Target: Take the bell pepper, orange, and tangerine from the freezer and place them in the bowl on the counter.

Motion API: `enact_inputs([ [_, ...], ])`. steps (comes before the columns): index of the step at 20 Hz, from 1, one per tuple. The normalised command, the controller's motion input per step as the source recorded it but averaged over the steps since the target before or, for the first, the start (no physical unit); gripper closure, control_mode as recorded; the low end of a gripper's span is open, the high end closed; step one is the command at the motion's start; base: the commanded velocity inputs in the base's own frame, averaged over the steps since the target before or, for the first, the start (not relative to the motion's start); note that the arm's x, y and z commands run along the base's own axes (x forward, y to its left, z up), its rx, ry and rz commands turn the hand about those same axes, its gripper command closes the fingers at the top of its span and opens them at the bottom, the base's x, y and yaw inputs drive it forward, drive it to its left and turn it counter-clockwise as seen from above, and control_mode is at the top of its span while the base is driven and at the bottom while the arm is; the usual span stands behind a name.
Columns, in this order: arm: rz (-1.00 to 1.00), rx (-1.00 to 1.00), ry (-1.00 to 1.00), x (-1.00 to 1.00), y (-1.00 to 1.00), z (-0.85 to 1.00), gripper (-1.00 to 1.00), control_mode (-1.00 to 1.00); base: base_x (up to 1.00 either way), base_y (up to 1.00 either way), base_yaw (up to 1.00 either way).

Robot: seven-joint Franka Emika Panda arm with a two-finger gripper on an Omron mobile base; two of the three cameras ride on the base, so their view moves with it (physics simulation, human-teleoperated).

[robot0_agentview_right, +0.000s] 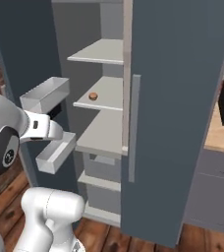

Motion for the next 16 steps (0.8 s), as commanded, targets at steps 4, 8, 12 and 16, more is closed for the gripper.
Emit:
enact_inputs([
  [4, 0.00, 0.00, 0.00, 0.00, 0.00, 0.00, -1.00, 1.00, 0.04, -0.51, 0.01],
  [8, 0.00, 0.00, 0.00, 0.00, 0.00, 0.00, -1.00, 1.00, 0.15, -0.61, 0.01],
  [12, 0.00, 0.00, 0.00, 0.00, 0.00, 0.00, -1.00, 1.00, 0.41, -0.30, 0.01],
  [16, 0.00, 0.00, 0.00, 0.00, 0.00, 0.00, -1.00, 1.00, 0.65, 0.07, 0.00],
])
